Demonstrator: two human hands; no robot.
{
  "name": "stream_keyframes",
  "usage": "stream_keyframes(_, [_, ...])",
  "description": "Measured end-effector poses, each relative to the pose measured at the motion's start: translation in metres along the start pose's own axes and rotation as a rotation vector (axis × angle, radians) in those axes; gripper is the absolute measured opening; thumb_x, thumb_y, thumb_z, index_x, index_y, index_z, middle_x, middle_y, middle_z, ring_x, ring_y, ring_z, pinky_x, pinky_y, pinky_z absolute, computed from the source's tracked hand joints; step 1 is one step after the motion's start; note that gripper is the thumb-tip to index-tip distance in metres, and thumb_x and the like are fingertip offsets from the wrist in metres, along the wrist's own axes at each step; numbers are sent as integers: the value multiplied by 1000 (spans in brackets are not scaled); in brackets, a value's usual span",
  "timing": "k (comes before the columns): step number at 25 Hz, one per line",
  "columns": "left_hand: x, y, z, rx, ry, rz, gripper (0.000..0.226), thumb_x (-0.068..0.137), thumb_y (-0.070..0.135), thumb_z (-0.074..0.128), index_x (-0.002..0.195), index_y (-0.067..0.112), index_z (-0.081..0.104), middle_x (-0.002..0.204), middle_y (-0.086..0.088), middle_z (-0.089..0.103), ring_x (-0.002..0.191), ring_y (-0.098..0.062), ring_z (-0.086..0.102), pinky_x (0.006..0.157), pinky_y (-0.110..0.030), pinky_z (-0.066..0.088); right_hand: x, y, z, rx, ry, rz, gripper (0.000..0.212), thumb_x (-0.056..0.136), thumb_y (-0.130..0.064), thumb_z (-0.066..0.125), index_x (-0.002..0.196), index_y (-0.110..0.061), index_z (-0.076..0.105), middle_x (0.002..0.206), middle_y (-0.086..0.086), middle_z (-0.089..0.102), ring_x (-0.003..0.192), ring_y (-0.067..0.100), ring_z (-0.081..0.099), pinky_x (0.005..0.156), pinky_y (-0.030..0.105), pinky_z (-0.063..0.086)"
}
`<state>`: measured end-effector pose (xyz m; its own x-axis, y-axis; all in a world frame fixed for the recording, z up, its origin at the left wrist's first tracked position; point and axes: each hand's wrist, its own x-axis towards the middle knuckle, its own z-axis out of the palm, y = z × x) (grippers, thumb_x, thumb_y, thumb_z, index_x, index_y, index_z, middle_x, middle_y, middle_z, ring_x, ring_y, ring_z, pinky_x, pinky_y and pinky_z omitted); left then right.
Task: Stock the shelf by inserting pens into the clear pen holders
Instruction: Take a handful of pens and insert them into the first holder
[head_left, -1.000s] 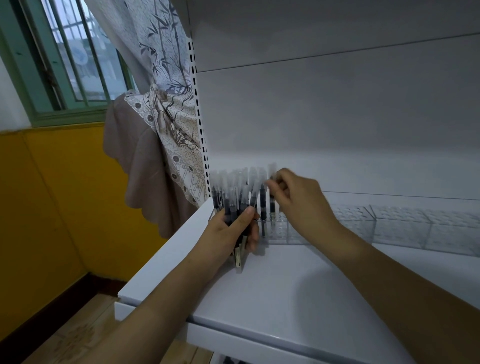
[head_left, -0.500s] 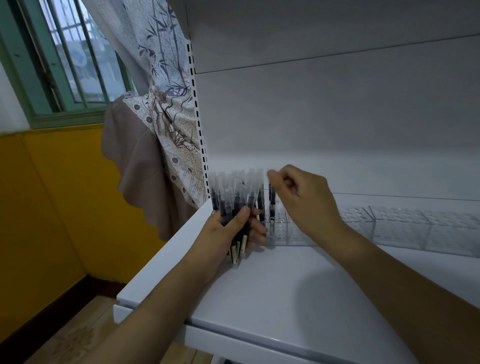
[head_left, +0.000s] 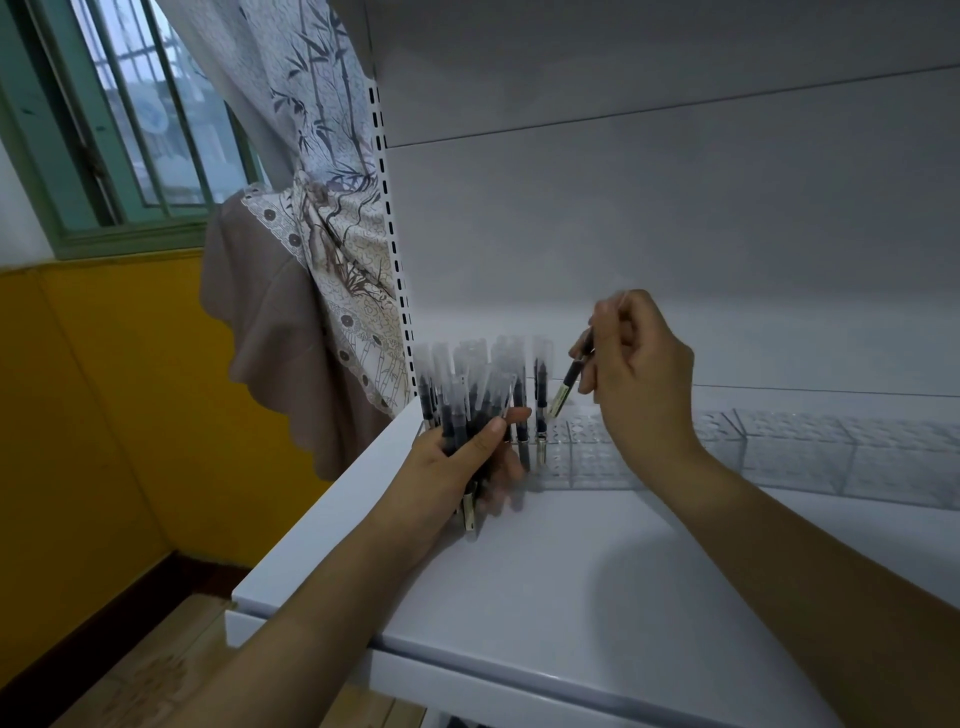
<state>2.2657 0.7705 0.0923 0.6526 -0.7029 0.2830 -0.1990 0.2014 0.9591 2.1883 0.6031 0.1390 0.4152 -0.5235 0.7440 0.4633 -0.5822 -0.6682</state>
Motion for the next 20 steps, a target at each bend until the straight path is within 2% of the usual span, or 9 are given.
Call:
stream_keyframes(4, [3, -5, -4, 46, 12, -1, 31, 95, 37, 52, 115, 26, 71, 64, -14, 46, 49, -16, 31, 47, -29, 29, -5, 7, 5, -133, -130, -55, 20, 104, -29, 45, 94, -14, 53, 73, 3, 65, 52, 13, 60, 53, 34, 53])
stream_keyframes(7, [4, -5, -3, 23, 22, -22, 27, 102, 27, 47, 112, 18, 70, 58, -12, 41, 46, -16, 25, 46, -29, 23, -5, 9, 6, -169, -195, -86, 22, 103, -29, 47, 91, -12, 52, 68, -1, 62, 53, 10, 61, 55, 35, 55])
stream_keyframes(9, [3, -4, -2, 33, 33, -25, 25, 102, 21, 46, 93, 10, 66, 55, -9, 44, 43, -15, 26, 45, -27, 23, -7, 11, 8, -198, -251, -84, 23, 102, -29, 49, 85, -14, 51, 61, -3, 60, 51, 11, 61, 56, 35, 55])
stream_keyframes(11, [2, -3, -2, 56, 29, -18, 35, 102, 19, 46, 71, 10, 56, 55, -11, 45, 42, -15, 28, 44, -27, 23, -9, 15, 10, -266, -311, -78, 26, 100, -31, 54, 80, -15, 52, 59, -1, 61, 50, 14, 61, 58, 38, 55])
stream_keyframes(12, [2, -3, -1, 58, 22, -17, 38, 103, 19, 44, 67, 11, 54, 56, -12, 45, 42, -16, 29, 44, -27, 24, -8, 17, 11, -333, -334, -83, 27, 98, -34, 56, 77, -17, 54, 60, 0, 61, 52, 17, 61, 59, 38, 54])
stream_keyframes(14, [0, -1, -1, 59, 6, -8, 35, 104, 19, 44, 71, 9, 53, 58, -12, 47, 43, -16, 31, 45, -28, 25, -6, 19, 11, -446, -349, -91, 30, 94, -40, 59, 70, -23, 54, 57, -4, 60, 53, 17, 59, 57, 36, 52])
stream_keyframes(17, [-1, 0, -1, 52, 3, 10, 24, 103, 22, 47, 96, 1, 55, 63, -9, 54, 44, -16, 36, 46, -28, 27, 0, 18, 9, -548, -358, -84, 38, 91, -44, 59, 58, -27, 49, 50, -8, 52, 49, 11, 50, 52, 30, 44])
stream_keyframes(18, [-1, -1, -1, 46, 0, 21, 26, 102, 24, 48, 102, -1, 54, 66, -10, 56, 45, -16, 38, 46, -28, 28, 1, 18, 9, -622, -377, -82, 43, 92, -47, 56, 56, -25, 48, 49, -7, 50, 48, 12, 48, 50, 29, 40])
stream_keyframes(20, [-1, -1, -1, 59, -3, 53, 29, 100, 28, 51, 101, 0, 56, 69, -13, 57, 45, -17, 40, 47, -30, 30, 0, 19, 8, -786, -378, -83, 57, 94, -55, 46, 51, -18, 46, 47, -2, 46, 46, 16, 43, 48, 27, 32])
